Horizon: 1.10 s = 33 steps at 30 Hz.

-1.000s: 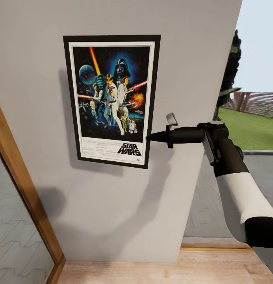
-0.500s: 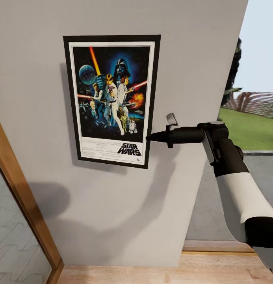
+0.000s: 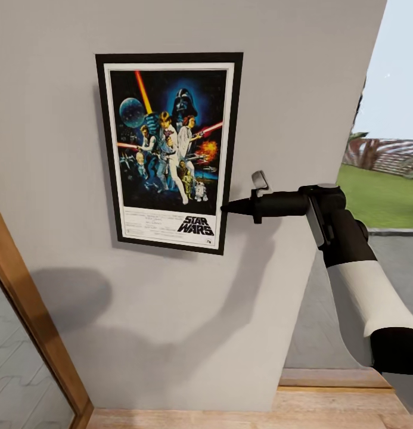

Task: Pick up the poster from the kitchen countertop and hang it on one of the wall nails in the kitchen.

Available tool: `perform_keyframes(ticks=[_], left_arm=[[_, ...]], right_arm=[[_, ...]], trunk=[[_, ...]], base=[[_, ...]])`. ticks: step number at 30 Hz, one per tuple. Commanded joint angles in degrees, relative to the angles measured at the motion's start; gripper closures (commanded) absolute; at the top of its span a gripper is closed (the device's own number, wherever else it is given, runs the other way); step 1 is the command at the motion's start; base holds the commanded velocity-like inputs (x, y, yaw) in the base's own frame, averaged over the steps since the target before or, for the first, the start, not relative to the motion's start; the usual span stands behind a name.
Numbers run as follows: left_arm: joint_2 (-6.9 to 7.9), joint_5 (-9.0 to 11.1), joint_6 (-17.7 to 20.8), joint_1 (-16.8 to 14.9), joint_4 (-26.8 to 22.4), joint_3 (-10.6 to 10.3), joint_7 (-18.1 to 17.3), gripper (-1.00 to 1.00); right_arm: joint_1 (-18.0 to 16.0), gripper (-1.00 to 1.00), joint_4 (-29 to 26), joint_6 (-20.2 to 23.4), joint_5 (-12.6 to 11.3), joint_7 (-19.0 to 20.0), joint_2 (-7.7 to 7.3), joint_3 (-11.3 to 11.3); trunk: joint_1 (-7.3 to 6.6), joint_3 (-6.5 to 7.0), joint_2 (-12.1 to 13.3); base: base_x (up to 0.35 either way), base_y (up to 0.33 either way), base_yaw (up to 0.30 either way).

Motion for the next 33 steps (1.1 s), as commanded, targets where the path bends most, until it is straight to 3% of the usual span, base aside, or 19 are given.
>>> perform_keyframes(ticks=[1, 23, 33], left_arm=[[-0.03, 0.0, 0.0, 0.0, 0.0, 0.2, -0.4, -1.0], [-0.03, 0.0, 0.0, 0.0, 0.0, 0.2, -0.4, -1.0], [-0.03, 0.1, 0.0, 0.0, 0.0, 0.2, -0.4, -1.0]], right_arm=[[0.0, 1.0, 0.0, 0.8, -0.2, 0.2, -0.04, 0.1], [0.0, 1.0, 0.0, 0.8, -0.2, 0.2, -0.04, 0.1], [0.0, 1.0, 0.0, 0.8, -0.2, 0.2, -0.04, 0.1]], trunk=[[0.03, -0.03, -0.1], [0.03, -0.03, -0.1], [0.03, -0.03, -0.1]], base=[[0.029, 0.0, 0.0], [0.055, 0.003, 0.0], [0.001, 0.1, 0.0]])
